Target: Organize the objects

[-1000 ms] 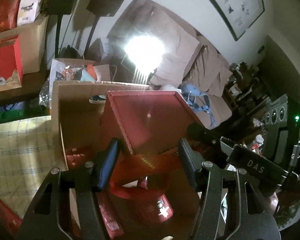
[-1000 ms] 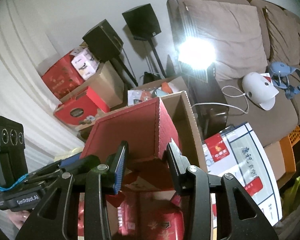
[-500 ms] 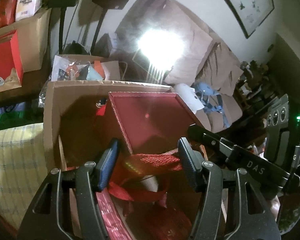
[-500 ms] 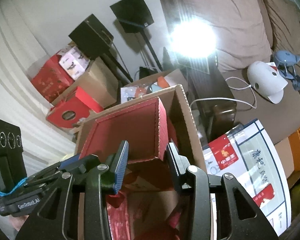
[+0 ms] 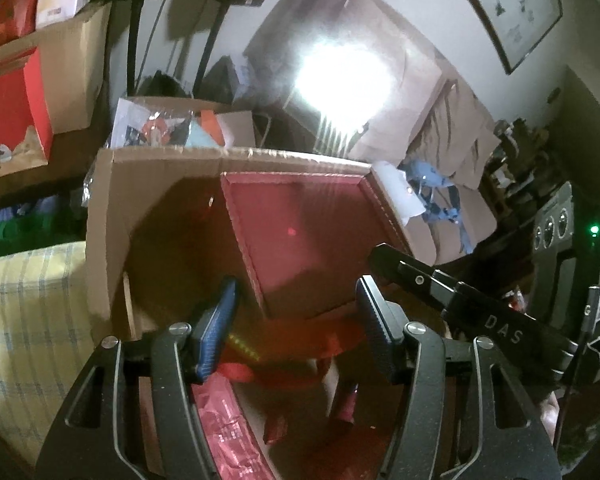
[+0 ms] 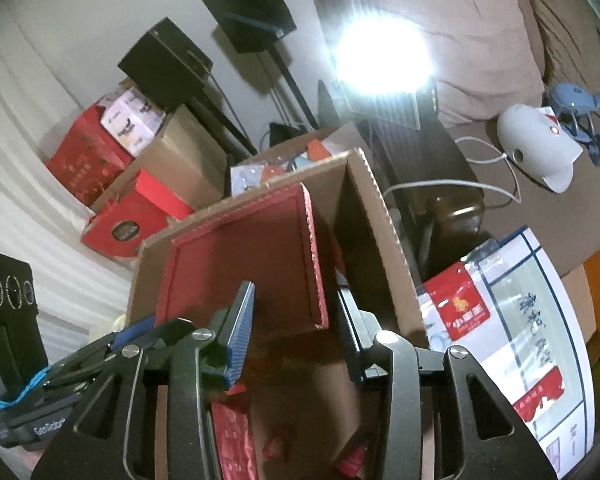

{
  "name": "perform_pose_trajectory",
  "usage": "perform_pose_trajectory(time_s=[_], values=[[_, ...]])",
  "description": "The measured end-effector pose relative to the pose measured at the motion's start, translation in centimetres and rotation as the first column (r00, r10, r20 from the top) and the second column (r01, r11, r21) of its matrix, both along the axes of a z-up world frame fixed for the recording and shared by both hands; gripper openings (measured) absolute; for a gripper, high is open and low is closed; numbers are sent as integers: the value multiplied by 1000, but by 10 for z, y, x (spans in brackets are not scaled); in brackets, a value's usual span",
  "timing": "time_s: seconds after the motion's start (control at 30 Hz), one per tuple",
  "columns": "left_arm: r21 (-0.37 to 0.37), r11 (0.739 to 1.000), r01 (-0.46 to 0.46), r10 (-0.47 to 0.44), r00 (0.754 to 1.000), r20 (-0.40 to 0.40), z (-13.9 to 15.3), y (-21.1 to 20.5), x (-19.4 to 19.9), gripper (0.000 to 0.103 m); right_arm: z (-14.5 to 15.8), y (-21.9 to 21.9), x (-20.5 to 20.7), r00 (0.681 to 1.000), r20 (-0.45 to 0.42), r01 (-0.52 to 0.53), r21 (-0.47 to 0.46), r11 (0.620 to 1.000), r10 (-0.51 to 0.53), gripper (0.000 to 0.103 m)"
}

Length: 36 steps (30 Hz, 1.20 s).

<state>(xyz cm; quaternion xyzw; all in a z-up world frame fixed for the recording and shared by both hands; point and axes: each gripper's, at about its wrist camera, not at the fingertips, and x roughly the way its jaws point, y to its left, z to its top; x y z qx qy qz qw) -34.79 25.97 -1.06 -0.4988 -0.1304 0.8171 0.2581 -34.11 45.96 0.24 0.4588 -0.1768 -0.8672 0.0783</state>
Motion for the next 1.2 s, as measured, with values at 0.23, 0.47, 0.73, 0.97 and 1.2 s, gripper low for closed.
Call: perform_pose_trajectory(time_s=[0.23, 0.47, 0.73, 0.97, 1.2], values=[[15, 1000, -3, 3, 1000, 30, 1, -8, 2, 65, 8, 0, 8, 1000, -12, 11, 4, 1000, -11, 43], [39, 999, -20, 20, 1000, 7, 19, -41, 22, 82, 32, -17, 35, 998, -54, -40, 72, 997, 44, 55], [42, 998, -38, 40, 999, -35, 44, -77, 52, 91, 41, -47, 59, 995, -63, -66, 187, 980, 79, 72], [-9, 997, -82, 81, 995, -60, 53, -109, 73, 93, 49, -58, 72, 995, -70, -60, 181, 982, 74, 78], [-79, 989, -122, 114, 988, -101, 55, -136, 91, 99, 58, -82, 87, 989, -92, -95, 190, 977, 114, 95]])
